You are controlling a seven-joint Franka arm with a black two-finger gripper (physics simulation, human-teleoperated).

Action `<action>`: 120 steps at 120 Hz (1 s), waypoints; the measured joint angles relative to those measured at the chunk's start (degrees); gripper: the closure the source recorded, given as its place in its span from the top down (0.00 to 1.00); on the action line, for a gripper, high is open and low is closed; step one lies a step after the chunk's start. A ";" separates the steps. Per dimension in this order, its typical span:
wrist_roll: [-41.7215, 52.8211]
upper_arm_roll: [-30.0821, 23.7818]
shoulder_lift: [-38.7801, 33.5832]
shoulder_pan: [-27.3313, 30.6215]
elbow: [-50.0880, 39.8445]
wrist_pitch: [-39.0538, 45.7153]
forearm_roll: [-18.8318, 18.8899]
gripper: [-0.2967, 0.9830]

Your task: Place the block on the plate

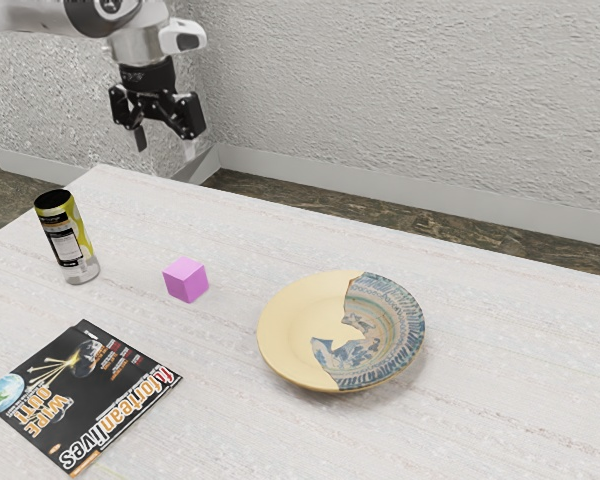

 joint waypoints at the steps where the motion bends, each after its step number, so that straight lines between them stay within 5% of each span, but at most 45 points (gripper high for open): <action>1: -0.01 0.00 0.01 0.01 0.01 0.02 0.01 0.77; 26: -0.73 0.09 0.11 0.00 -0.09 0.00 1.31 0.77; 66: 1.61 8.44 9.90 0.33 1.16 2.58 2.32 0.77; 91: 2.88 5.10 21.34 3.17 11.65 3.87 1.98 0.77; 120: 3.93 3.34 22.71 8.05 7.42 8.74 2.26 0.77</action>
